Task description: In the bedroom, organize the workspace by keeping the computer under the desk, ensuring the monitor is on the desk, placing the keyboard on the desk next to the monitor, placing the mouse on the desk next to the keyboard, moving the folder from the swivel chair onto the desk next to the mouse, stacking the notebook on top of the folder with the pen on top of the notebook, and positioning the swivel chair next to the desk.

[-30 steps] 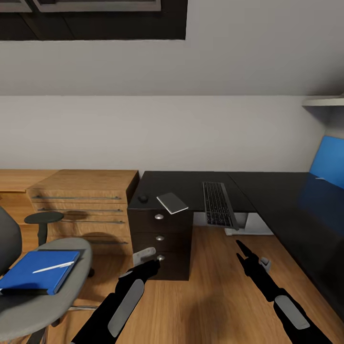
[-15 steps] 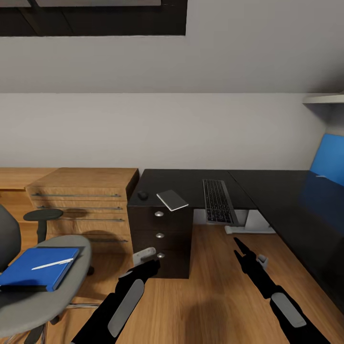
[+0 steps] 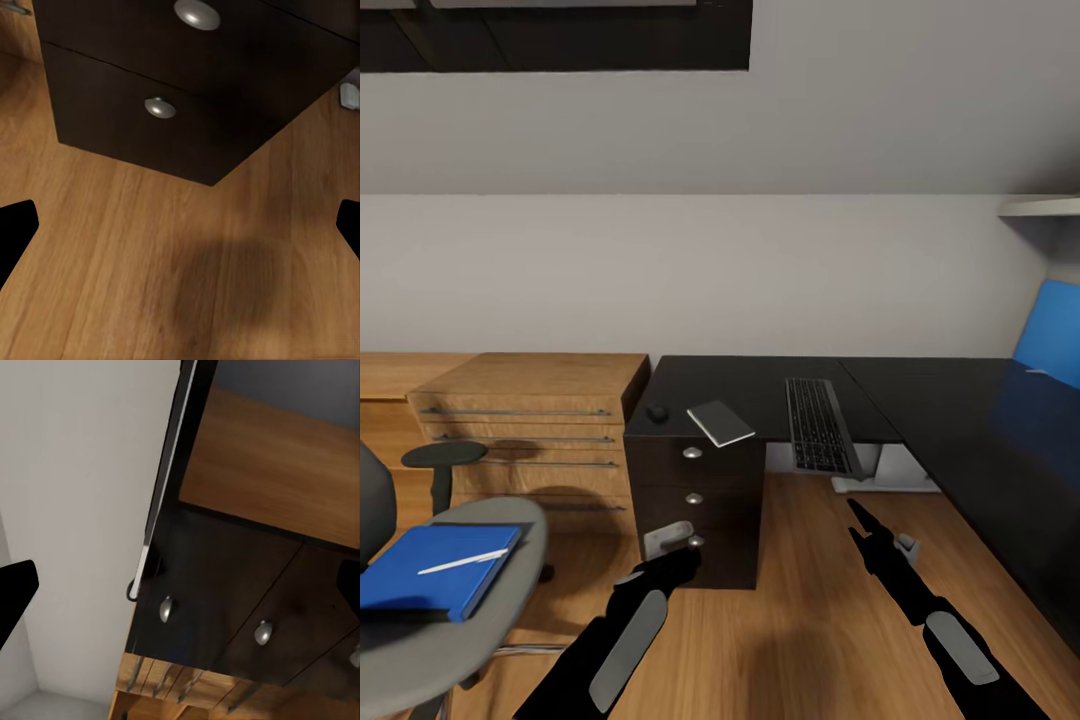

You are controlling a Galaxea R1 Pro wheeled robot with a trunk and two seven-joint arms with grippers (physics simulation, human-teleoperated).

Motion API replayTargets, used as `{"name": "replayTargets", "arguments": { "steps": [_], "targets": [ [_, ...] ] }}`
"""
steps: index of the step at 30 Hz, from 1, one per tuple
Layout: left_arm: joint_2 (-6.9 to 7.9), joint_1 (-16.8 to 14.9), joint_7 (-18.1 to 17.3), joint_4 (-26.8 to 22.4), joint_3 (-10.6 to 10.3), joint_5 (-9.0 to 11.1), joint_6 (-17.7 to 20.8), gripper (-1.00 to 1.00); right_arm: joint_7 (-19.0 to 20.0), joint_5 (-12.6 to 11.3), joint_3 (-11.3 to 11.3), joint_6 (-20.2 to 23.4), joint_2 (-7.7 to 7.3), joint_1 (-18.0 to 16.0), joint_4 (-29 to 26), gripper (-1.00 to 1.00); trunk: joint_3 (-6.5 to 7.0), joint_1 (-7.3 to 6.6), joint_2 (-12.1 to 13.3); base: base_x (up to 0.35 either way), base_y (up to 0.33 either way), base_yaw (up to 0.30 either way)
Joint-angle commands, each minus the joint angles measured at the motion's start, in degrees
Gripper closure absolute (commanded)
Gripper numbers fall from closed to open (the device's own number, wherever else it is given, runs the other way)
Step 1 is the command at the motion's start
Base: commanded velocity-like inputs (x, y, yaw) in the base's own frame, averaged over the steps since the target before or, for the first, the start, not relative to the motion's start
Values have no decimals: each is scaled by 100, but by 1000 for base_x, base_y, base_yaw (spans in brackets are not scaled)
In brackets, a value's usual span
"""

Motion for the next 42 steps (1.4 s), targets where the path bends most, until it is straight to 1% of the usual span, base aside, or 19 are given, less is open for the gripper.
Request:
{"name": "replayTargets", "arguments": {
  "steps": [1, 19, 36, 42],
  "targets": [
    [2, -4, 45, -7, -28, 39, 10, -100, 6, -66, -3, 58, 1, -3, 2, -100, -6, 0, -3, 35, 0, 0],
    [12, -4, 45, -7, -59, 47, 9, -100, -59, -156, -5, 78, 10, -4, 19, -100, -6, 0, -3, 106, 0, 0],
    [46, -4, 45, -7, -58, 45, 9, -100, -62, -161, -4, 80, 11, -2, 20, -100, -6, 0, -3, 134, 0, 0],
    [47, -4, 45, -7, -61, 47, 9, -100, -62, -161, -4, 79, 14, -4, 20, -100, -6, 0, -3, 46, 0, 0]
  ]
}}
